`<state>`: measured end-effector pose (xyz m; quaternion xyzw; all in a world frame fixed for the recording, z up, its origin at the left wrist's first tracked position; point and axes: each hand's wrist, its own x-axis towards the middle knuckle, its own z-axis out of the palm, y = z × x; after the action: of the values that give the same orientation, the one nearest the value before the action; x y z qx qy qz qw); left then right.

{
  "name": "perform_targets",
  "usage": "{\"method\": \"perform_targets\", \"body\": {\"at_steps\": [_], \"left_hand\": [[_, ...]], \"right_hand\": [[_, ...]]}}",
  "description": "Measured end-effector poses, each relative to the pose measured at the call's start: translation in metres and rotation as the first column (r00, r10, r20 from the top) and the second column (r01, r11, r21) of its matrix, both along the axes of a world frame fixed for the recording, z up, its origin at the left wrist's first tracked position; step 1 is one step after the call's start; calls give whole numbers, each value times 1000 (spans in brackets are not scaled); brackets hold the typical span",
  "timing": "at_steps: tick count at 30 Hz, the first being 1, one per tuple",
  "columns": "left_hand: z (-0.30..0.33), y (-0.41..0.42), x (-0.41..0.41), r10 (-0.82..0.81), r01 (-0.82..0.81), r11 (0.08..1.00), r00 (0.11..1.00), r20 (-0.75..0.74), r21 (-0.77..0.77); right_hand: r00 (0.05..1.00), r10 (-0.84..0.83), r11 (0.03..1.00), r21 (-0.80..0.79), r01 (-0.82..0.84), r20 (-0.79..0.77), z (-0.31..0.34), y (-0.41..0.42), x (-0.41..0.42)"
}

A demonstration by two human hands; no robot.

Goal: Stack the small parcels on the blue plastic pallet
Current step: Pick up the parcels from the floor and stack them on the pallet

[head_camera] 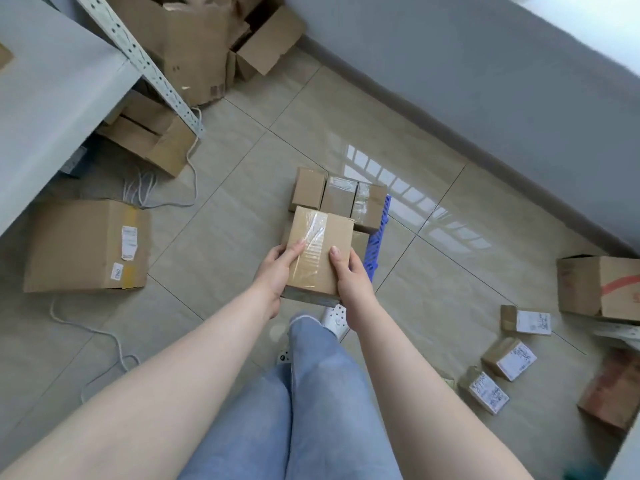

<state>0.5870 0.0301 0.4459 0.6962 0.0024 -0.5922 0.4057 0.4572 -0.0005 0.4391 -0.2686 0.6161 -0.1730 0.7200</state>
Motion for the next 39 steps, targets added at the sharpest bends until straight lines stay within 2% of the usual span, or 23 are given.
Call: {"method": "perform_targets", "body": {"at_steps": [8,12,20,32,36,39], "left_hand": [[-70,-80,15,-23,24,1000,997,-71,16],[-118,-105,20,-47,52,998,990,-135,33],[-209,-123,11,-170,170,985,977,-128,-15],[-307,-97,-5,-224,222,975,973,-58,-32],[-343,-100,-2,-257,256,965,966,-10,-50],[-359,-107,4,-295,295,955,955,-12,-29]], "right_hand": [[999,36,999,-18,-36,-7,-70,-85,10],[1000,2,1000,-30,-2,2,-116,-109,16],[989,-140,990,12,141,-40,-212,-107,6],[992,-124,991,36,126,-37,-319,-81,-19],[916,-365,930,-28,366,-168,-372,-75,-41],[872,-386,917,-20,399,-301,-417,-66,-56]]}}
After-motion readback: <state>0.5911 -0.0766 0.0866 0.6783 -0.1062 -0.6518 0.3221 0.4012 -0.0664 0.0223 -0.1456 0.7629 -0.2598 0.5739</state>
